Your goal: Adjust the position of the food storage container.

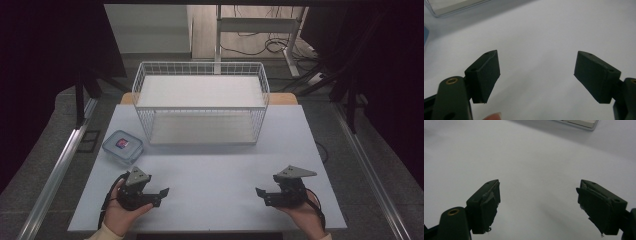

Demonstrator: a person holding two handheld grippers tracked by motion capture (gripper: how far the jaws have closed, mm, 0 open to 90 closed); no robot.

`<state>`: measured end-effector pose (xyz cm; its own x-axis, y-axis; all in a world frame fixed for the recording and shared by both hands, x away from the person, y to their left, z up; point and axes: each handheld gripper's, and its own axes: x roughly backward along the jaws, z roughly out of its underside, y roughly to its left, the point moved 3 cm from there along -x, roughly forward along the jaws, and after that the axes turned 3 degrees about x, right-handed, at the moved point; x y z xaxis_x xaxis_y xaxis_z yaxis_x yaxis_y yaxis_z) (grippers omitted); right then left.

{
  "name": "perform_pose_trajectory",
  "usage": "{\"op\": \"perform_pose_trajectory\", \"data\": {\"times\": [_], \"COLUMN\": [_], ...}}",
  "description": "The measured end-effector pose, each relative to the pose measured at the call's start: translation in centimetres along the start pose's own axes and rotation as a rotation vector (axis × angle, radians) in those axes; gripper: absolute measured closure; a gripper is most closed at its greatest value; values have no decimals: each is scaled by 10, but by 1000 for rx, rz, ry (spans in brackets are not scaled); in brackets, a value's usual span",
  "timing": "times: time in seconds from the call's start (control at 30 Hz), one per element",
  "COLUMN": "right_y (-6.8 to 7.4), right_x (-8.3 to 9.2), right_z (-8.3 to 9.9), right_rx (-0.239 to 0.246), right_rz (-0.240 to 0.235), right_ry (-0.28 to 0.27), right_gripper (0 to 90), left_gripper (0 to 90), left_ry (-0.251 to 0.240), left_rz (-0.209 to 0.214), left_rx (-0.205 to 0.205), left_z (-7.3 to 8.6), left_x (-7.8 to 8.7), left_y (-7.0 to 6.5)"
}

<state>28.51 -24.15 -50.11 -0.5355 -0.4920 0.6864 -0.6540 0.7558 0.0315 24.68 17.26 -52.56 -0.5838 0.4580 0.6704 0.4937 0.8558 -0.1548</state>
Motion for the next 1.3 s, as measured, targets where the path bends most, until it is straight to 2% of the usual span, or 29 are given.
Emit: {"op": "perform_pose_trajectory", "data": {"times": [0.43,0.57,0.77,0.9,1.13,1.3], "right_y": [3,6,3,2,5,4], "right_x": [-4,-3,-3,-2,-2,-5], "right_z": [2,1,4,5,4,4], "right_rx": [-10,10,4,-8,-5,-23], "right_rz": [-17,-28,-37,-40,-36,-22], "right_ry": [13,10,11,7,5,2], "right_gripper": [177,176,176,176,174,174], "left_gripper": [213,219,228,230,230,231], "left_ry": [2,27,-8,1,21,26], "left_rz": [13,19,17,25,39,33], "left_rx": [-8,-13,-32,-25,-20,-27], "left_z": [1,1,-12,-17,-26,-35], "left_x": [0,-2,5,8,14,18], "left_y": [0,0,-4,-4,5,17]}}
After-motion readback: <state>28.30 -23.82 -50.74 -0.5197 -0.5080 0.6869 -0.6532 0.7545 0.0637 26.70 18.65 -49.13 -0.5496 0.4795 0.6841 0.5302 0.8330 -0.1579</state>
